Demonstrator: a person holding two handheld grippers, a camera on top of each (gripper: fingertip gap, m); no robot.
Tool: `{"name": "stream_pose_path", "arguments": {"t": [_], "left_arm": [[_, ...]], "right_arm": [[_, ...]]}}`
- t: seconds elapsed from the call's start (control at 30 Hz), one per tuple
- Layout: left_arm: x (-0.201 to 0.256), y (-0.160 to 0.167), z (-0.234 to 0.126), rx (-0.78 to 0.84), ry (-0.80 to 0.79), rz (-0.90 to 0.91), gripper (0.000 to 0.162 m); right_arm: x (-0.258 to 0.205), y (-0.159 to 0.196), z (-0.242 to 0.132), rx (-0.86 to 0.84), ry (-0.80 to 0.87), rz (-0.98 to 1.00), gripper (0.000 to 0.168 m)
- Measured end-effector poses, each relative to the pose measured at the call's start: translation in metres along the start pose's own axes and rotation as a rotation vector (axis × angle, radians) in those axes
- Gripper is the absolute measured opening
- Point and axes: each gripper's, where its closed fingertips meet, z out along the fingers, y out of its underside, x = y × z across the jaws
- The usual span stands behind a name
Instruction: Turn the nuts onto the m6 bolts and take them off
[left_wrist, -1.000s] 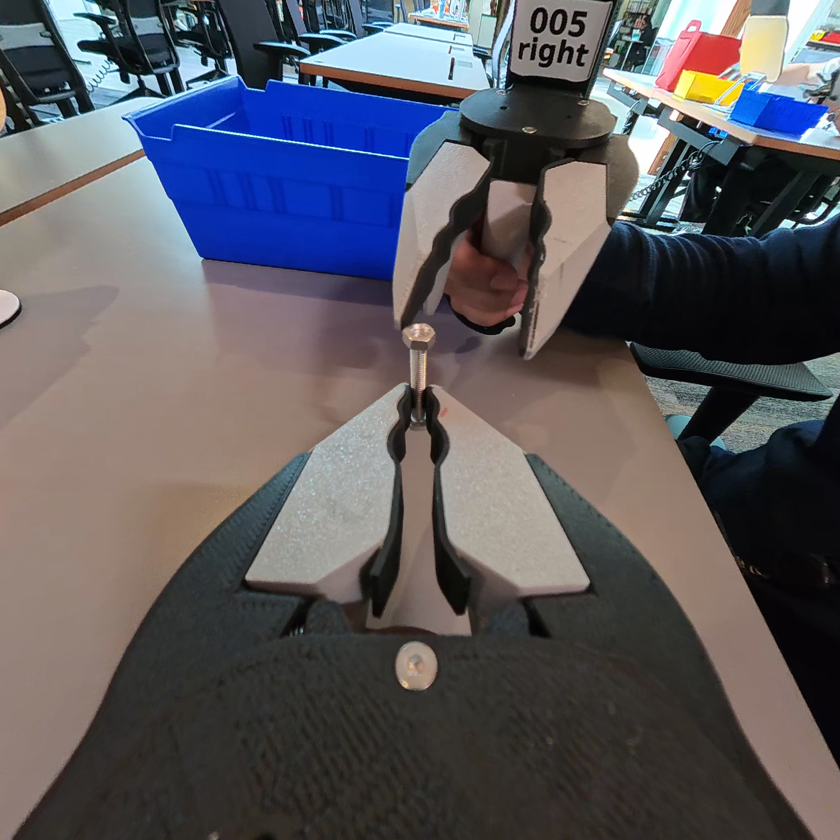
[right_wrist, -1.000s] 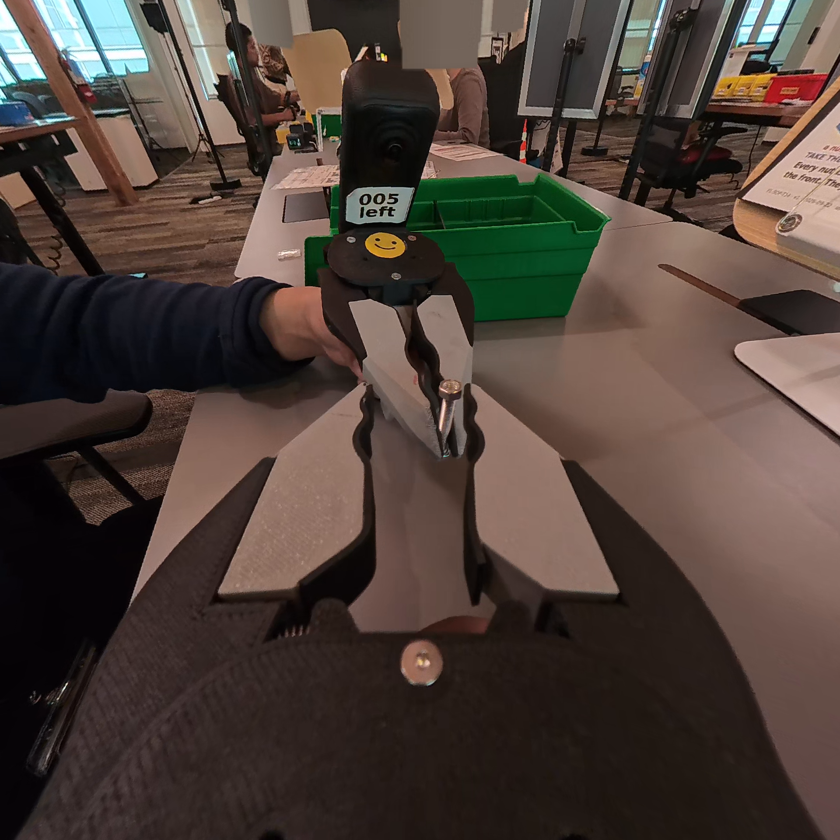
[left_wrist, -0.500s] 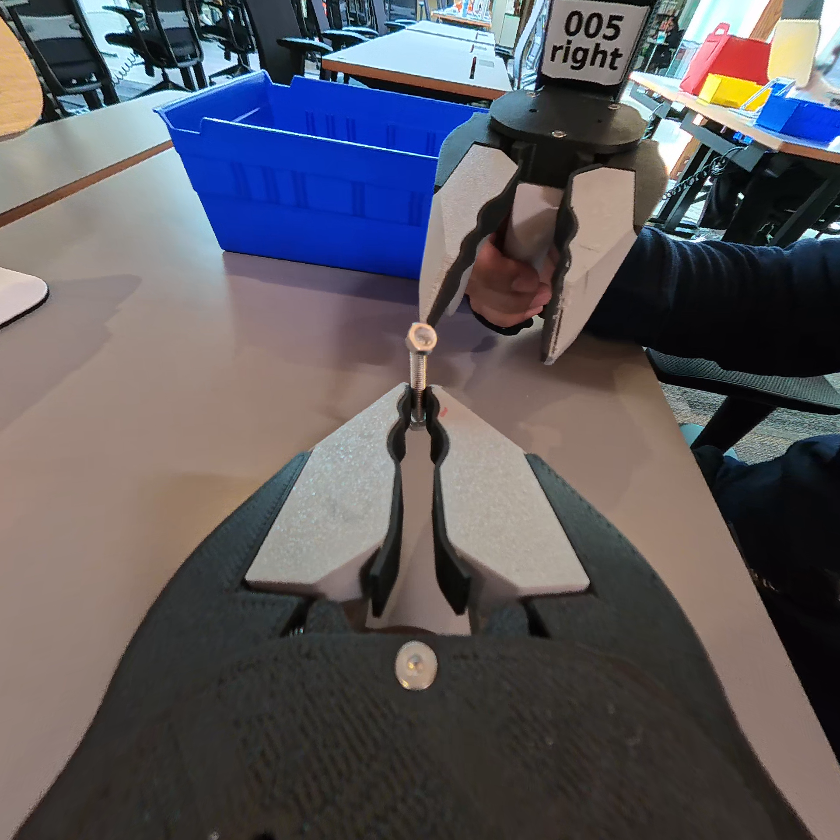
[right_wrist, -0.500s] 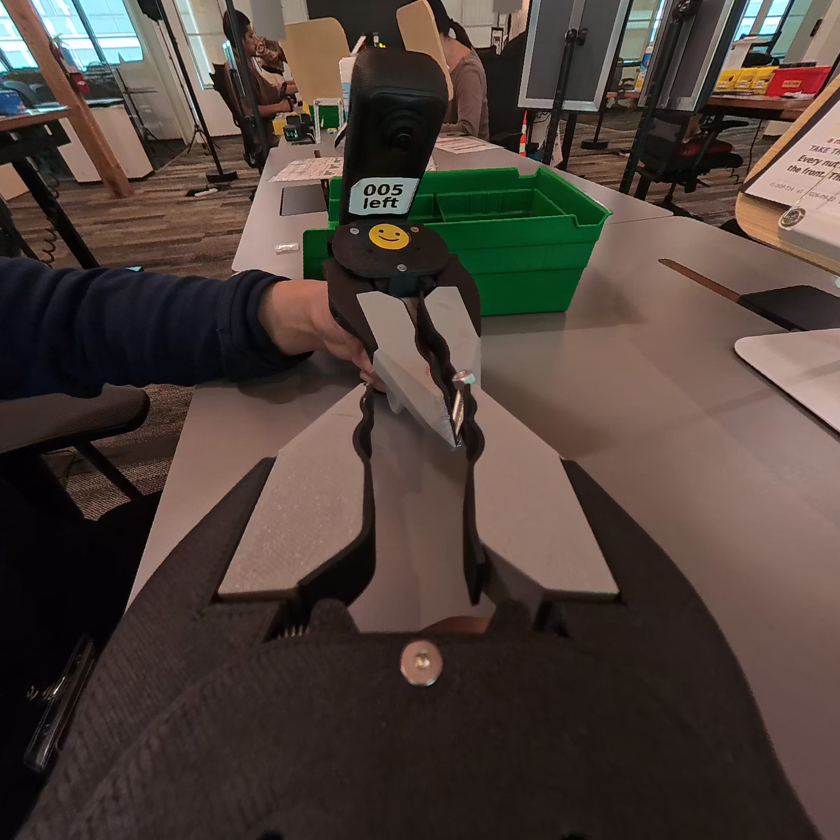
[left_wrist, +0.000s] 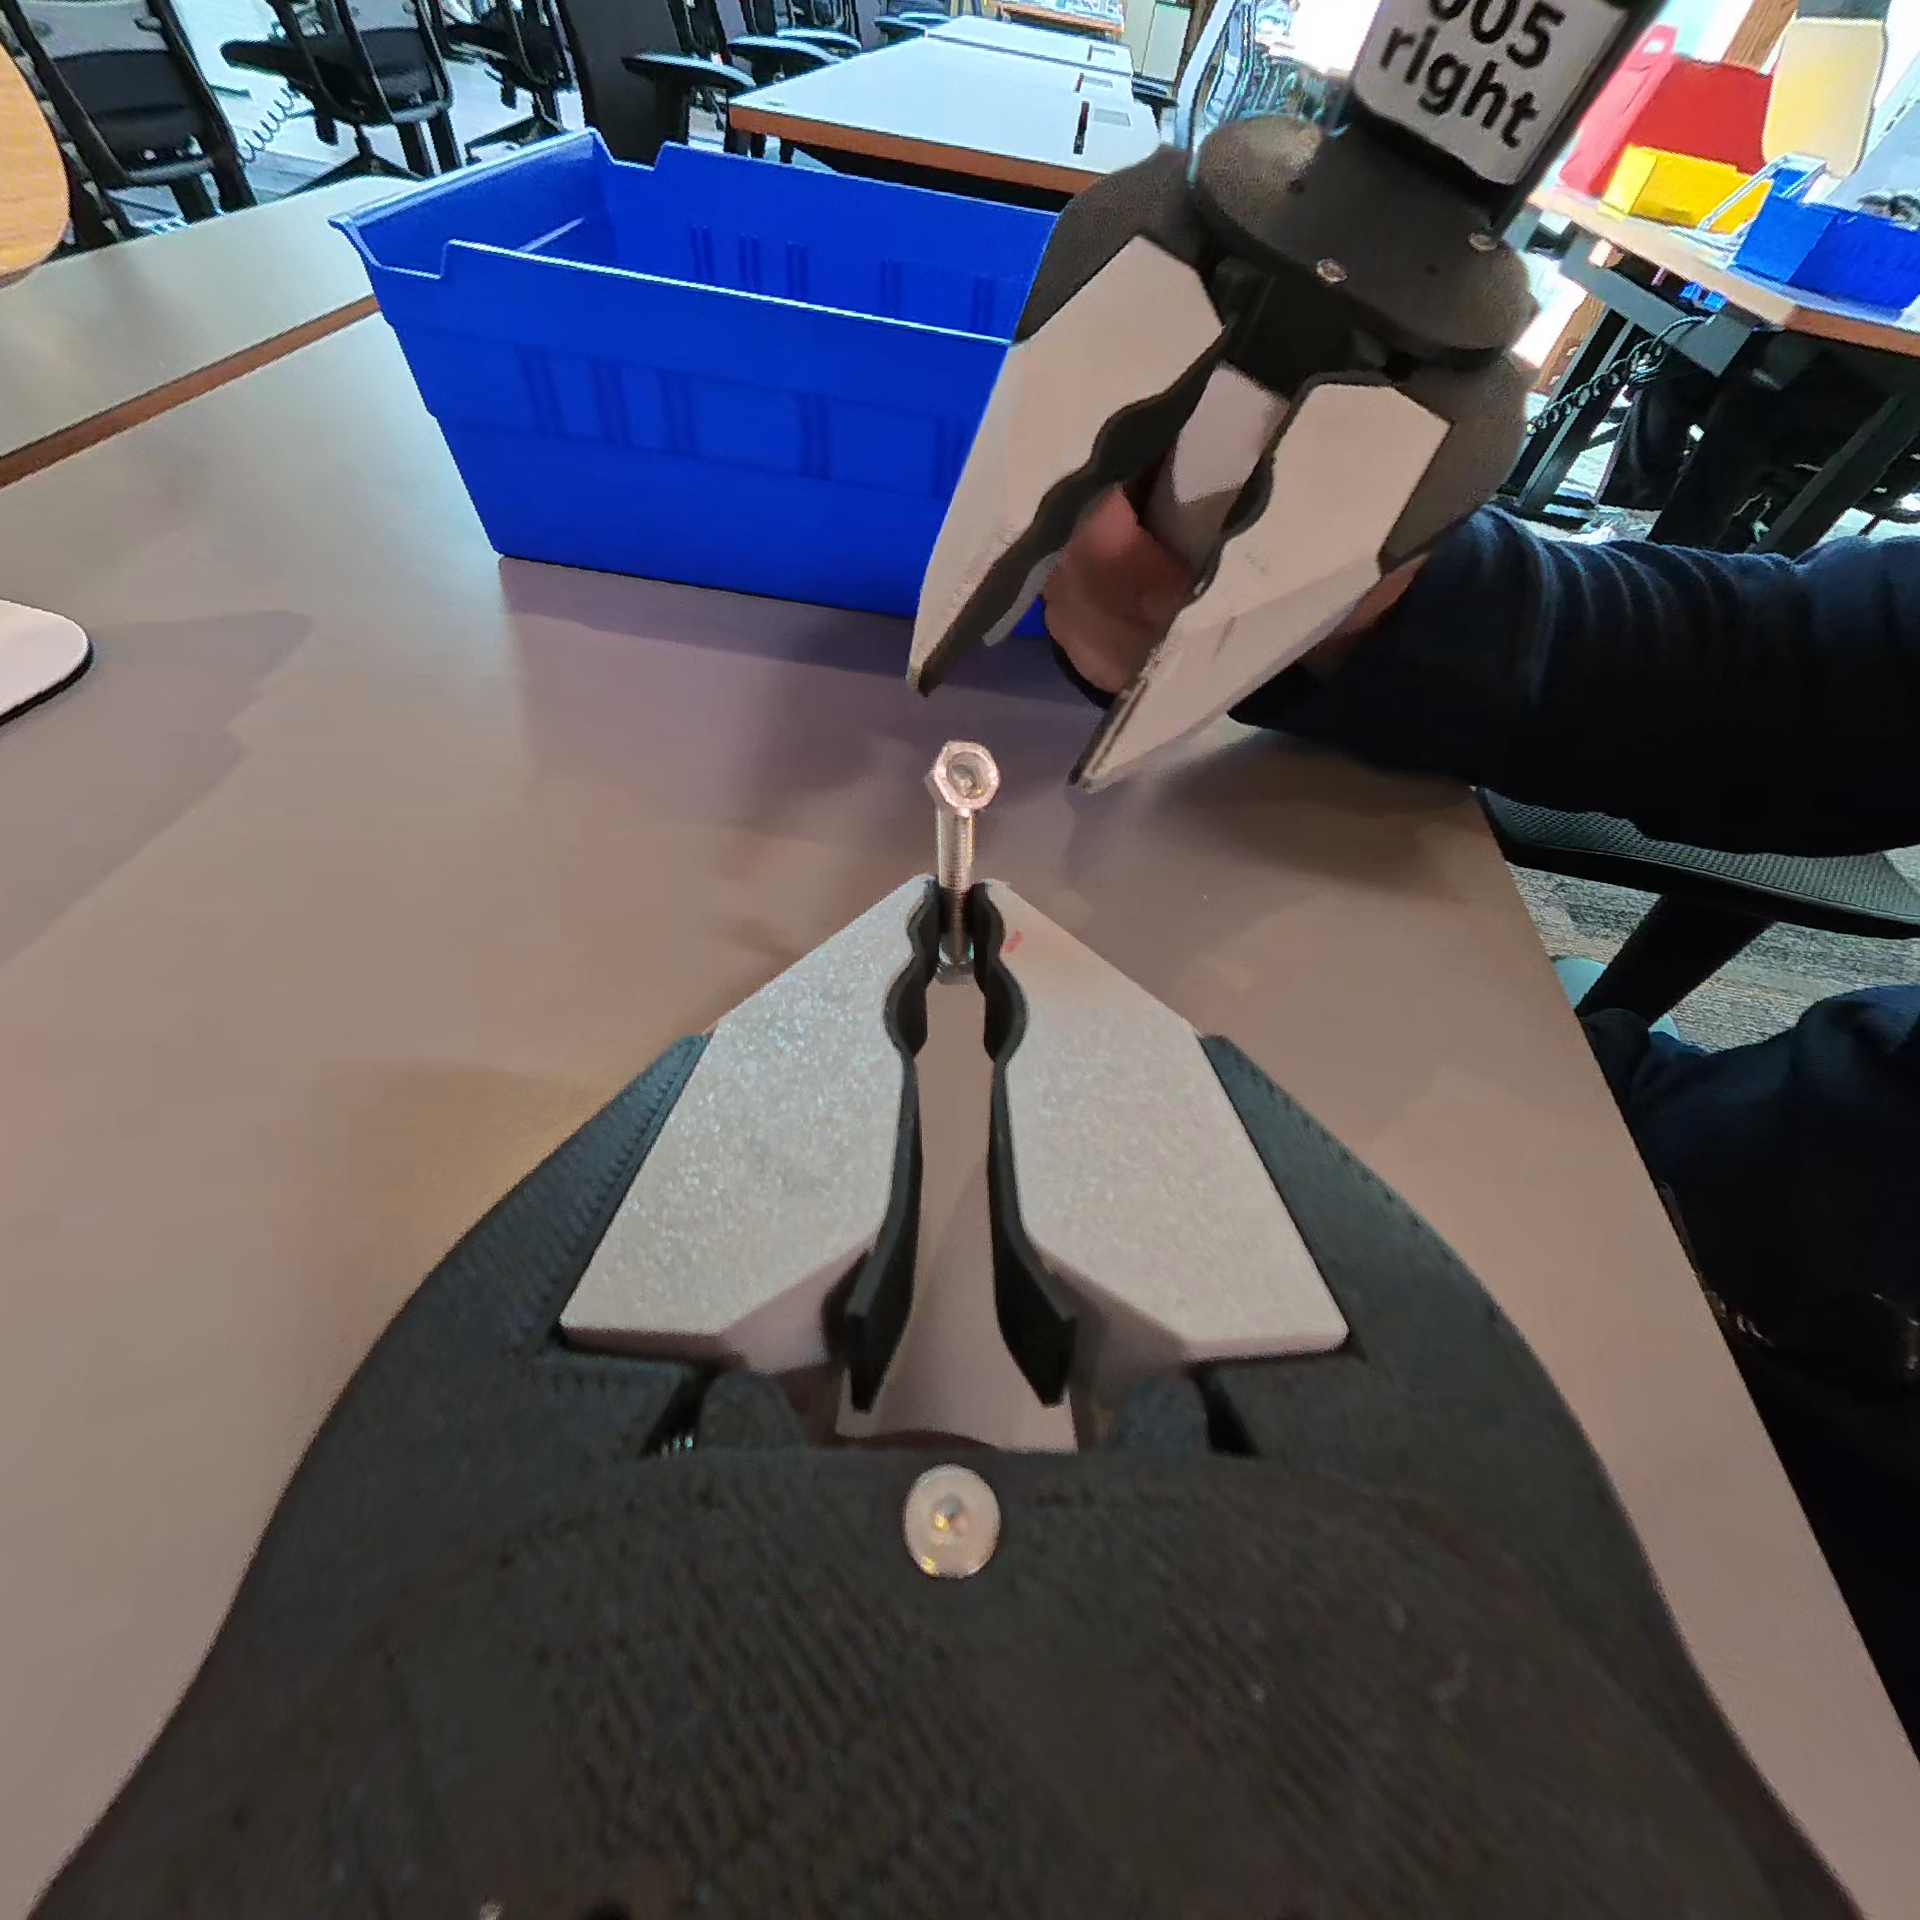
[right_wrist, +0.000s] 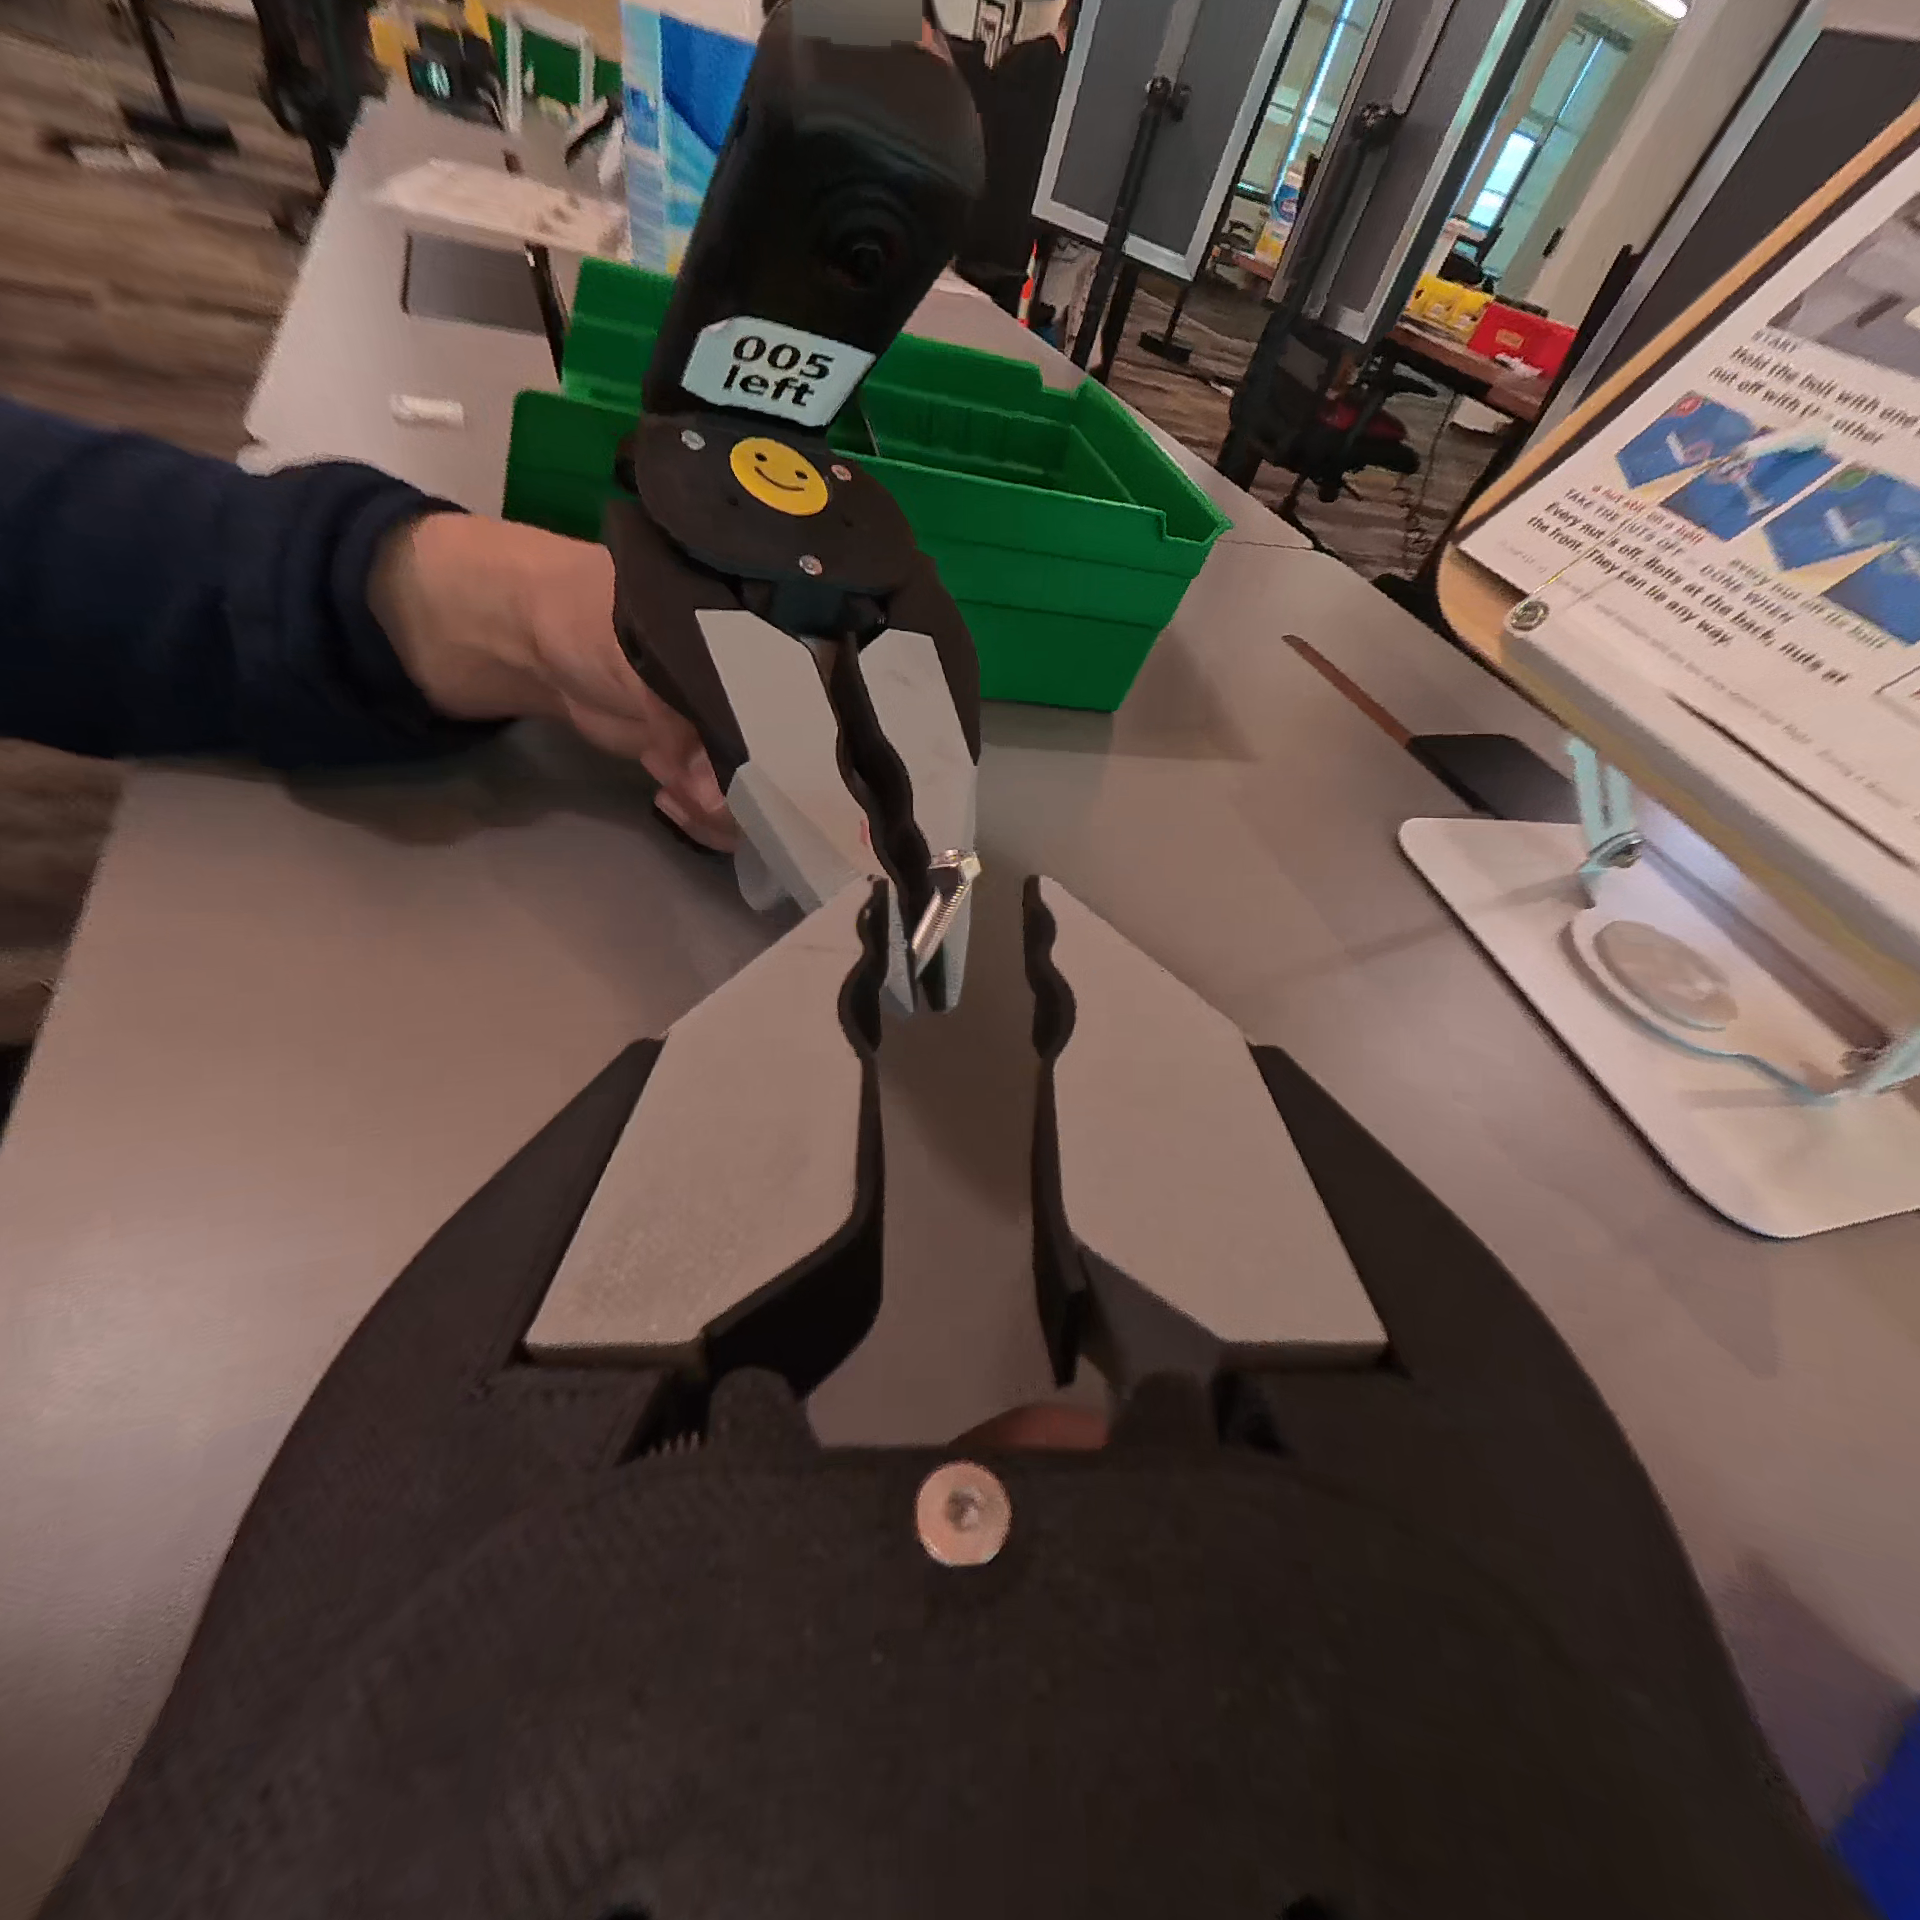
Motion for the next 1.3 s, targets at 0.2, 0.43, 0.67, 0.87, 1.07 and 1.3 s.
{"name": "stream_pose_path", "arguments": {"t": [0.2, 0.43, 0.67, 0.87, 1.07, 1.3], "left_arm": [[0.009, 0.002, -0.001, -0.012, 0.066, -0.006, 0.003], [0.033, 0.011, -0.004, -0.062, 0.201, 0.029, 0.003], [0.047, 0.014, -0.006, -0.076, 0.274, 0.055, 0.003], [0.058, 0.018, -0.008, -0.098, 0.326, 0.077, 0.003], [0.068, 0.021, -0.01, -0.113, 0.376, 0.095, 0.003], [0.071, 0.022, -0.01, -0.121, 0.389, 0.102, 0.003]], "right_arm": [[-0.006, -0.011, -0.007, 0.016, -0.101, -0.069, 0.019], [-0.022, -0.013, -0.009, 0.015, -0.237, -0.039, 0.019], [-0.043, -0.007, -0.012, -0.021, -0.341, -0.056, 0.019], [-0.05, -0.006, -0.014, -0.033, -0.391, -0.055, 0.019], [-0.062, -0.003, -0.016, -0.052, -0.453, -0.058, 0.017], [-0.066, -0.005, -0.017, -0.048, -0.478, -0.045, 0.016]]}}
